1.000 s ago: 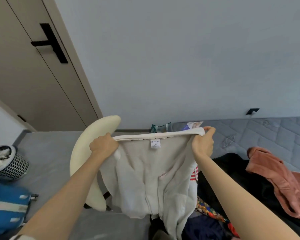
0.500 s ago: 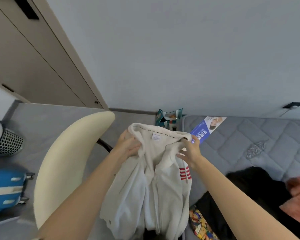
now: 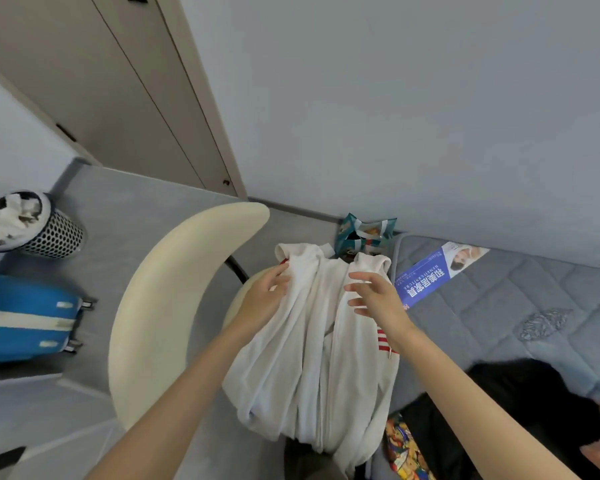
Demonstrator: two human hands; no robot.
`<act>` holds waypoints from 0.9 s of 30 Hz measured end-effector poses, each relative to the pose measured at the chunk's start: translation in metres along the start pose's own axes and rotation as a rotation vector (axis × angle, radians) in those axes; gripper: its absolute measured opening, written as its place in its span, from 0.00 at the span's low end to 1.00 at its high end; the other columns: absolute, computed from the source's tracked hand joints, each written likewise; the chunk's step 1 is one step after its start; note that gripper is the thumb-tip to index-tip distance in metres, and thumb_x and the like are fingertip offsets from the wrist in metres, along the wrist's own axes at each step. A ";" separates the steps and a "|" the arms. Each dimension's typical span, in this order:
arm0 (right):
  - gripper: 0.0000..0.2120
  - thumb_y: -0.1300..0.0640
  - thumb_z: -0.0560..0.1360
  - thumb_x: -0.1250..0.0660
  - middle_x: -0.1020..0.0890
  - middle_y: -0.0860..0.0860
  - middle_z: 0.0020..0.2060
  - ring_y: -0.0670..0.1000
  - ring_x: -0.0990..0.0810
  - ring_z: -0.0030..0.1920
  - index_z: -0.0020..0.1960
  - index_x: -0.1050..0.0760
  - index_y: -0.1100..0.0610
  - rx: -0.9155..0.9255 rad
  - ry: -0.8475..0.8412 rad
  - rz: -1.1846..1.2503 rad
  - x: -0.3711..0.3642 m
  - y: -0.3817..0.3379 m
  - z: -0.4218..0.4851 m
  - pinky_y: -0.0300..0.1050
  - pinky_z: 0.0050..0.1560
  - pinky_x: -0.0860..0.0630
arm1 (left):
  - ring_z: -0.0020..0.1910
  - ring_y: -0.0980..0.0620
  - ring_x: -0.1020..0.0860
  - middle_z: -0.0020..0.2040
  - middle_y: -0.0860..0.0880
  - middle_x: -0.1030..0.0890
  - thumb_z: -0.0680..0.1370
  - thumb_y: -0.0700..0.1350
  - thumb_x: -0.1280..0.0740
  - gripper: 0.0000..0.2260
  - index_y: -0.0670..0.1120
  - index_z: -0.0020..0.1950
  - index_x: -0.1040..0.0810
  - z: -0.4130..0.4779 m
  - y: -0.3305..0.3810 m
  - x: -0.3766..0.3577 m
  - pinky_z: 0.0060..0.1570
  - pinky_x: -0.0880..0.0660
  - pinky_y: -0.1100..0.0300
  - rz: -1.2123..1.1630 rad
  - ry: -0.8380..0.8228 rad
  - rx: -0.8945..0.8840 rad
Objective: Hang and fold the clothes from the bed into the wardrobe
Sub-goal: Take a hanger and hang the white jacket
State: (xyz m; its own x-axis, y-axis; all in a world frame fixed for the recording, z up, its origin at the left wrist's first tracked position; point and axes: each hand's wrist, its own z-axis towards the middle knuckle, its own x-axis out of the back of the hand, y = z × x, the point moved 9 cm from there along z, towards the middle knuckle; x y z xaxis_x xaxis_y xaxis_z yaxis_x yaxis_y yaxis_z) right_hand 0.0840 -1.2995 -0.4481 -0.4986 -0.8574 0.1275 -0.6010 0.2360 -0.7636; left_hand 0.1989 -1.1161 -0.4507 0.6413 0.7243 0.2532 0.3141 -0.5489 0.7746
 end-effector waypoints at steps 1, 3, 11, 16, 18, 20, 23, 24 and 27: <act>0.09 0.61 0.80 0.42 0.17 0.51 0.48 0.48 0.20 0.39 0.54 0.25 0.51 0.034 -0.032 -0.017 -0.009 -0.009 -0.012 0.40 0.44 0.24 | 0.61 0.58 0.26 0.62 0.55 0.24 0.81 0.44 0.40 0.18 0.56 0.71 0.32 -0.012 0.003 0.008 0.59 0.30 0.60 0.019 0.008 -0.030; 0.10 0.61 0.80 0.42 0.17 0.49 0.47 0.47 0.20 0.39 0.54 0.24 0.51 0.089 -0.106 -0.039 -0.030 -0.026 -0.039 0.38 0.44 0.24 | 0.62 0.59 0.27 0.60 0.58 0.24 0.81 0.45 0.39 0.18 0.58 0.69 0.32 -0.041 0.007 0.025 0.58 0.30 0.60 0.008 0.028 -0.057; 0.10 0.59 0.80 0.41 0.16 0.48 0.45 0.46 0.19 0.40 0.56 0.23 0.52 0.285 -0.302 -0.145 -0.134 -0.062 -0.167 0.38 0.45 0.22 | 0.56 0.56 0.22 0.56 0.58 0.21 0.81 0.42 0.40 0.15 0.60 0.62 0.29 -0.198 -0.004 0.114 0.58 0.28 0.61 -0.134 0.245 -0.221; 0.10 0.61 0.80 0.41 0.16 0.47 0.43 0.44 0.20 0.37 0.55 0.22 0.53 0.417 -0.456 -0.236 -0.219 -0.058 -0.268 0.37 0.43 0.23 | 0.47 0.64 0.21 0.52 0.60 0.20 0.81 0.39 0.40 0.17 0.61 0.60 0.28 -0.317 -0.059 0.183 0.46 0.28 0.72 -0.178 0.424 -0.267; 0.11 0.62 0.80 0.41 0.16 0.48 0.44 0.45 0.21 0.37 0.55 0.23 0.54 0.446 -0.538 -0.272 -0.257 -0.047 -0.315 0.39 0.45 0.23 | 0.46 0.66 0.21 0.53 0.60 0.21 0.81 0.41 0.40 0.15 0.58 0.63 0.30 -0.370 -0.087 0.210 0.45 0.28 0.73 -0.182 0.500 -0.270; 0.11 0.63 0.80 0.42 0.16 0.49 0.44 0.48 0.22 0.38 0.56 0.23 0.56 0.475 -0.617 -0.310 -0.294 -0.034 -0.362 0.37 0.44 0.24 | 0.48 0.62 0.21 0.54 0.58 0.20 0.81 0.42 0.40 0.14 0.58 0.63 0.30 -0.425 -0.116 0.233 0.46 0.28 0.70 -0.193 0.579 -0.278; 0.11 0.65 0.80 0.43 0.17 0.49 0.43 0.49 0.23 0.37 0.57 0.24 0.57 0.519 -0.740 -0.372 -0.351 -0.013 -0.432 0.35 0.42 0.25 | 0.46 0.61 0.21 0.55 0.54 0.20 0.82 0.39 0.41 0.15 0.53 0.65 0.29 -0.506 -0.159 0.266 0.46 0.27 0.73 -0.248 0.693 -0.270; 0.11 0.66 0.80 0.43 0.18 0.49 0.43 0.49 0.23 0.36 0.57 0.24 0.57 0.535 -0.784 -0.392 -0.370 -0.006 -0.455 0.36 0.42 0.25 | 0.46 0.60 0.21 0.55 0.52 0.20 0.82 0.38 0.41 0.15 0.51 0.65 0.29 -0.533 -0.173 0.277 0.45 0.27 0.74 -0.258 0.738 -0.263; 0.11 0.66 0.80 0.42 0.17 0.51 0.44 0.49 0.23 0.36 0.56 0.24 0.58 0.574 -0.901 -0.447 -0.421 0.015 -0.519 0.39 0.44 0.25 | 0.50 0.54 0.21 0.54 0.52 0.20 0.82 0.38 0.41 0.14 0.51 0.66 0.29 -0.610 -0.217 0.308 0.47 0.27 0.71 -0.295 0.880 -0.226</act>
State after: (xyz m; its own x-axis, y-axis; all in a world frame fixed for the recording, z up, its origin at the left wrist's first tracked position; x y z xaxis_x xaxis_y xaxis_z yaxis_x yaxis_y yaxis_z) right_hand -0.0391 -0.6975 -0.1845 0.4516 -0.8816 0.1374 -0.1237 -0.2144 -0.9689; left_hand -0.0989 -0.5199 -0.1871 -0.2276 0.9253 0.3033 0.1771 -0.2670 0.9473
